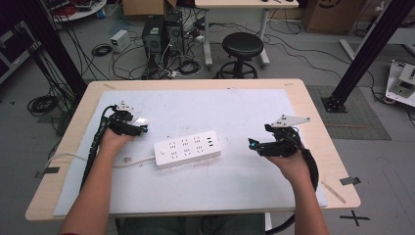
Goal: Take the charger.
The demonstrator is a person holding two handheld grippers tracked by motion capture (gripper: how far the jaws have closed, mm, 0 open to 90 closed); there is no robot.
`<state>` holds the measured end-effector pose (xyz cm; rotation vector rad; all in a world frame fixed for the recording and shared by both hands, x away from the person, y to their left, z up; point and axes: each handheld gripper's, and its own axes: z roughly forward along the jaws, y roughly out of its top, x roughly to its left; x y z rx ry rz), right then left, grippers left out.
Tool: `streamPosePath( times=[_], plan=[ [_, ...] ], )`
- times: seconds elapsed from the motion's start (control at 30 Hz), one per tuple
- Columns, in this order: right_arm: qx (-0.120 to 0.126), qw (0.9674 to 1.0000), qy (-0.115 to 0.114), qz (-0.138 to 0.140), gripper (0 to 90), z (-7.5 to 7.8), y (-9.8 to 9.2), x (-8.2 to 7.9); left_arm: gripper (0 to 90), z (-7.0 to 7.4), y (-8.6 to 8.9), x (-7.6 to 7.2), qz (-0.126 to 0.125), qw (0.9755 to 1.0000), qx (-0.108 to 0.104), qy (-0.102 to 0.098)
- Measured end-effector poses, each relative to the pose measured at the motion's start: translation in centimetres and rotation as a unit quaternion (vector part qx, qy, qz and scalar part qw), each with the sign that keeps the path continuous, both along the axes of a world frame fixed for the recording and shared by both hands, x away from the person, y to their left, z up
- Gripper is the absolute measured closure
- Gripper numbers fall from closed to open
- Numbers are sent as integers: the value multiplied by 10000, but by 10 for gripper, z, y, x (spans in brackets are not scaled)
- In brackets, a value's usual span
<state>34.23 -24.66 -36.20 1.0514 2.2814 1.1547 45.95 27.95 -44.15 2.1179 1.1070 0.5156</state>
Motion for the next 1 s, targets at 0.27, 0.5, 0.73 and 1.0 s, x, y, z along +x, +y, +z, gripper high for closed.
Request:
streamPosePath(
  times=[0.27, 0.5, 0.73, 1.0],
  plan=[
    [-16, 10000, -3, -12, 175, -2, -1, 0, 253, -2, -3, 0, -44, 9999, 99, 18],
    [-12, 10000, 6, -34, 175, -2, -3, 1, 335, -1, -7, -1, -108, 9998, 137, 17],
    [-15, 10000, 7, -9, 175, -3, -2, 2, 384, -1, -5, -1, -44, 9999, 24, 102],
    [-2, 10000, 21, -38, 175, -3, -2, 1, 424, -1, -4, -1, -37, 9999, -23, 155]
  ],
)
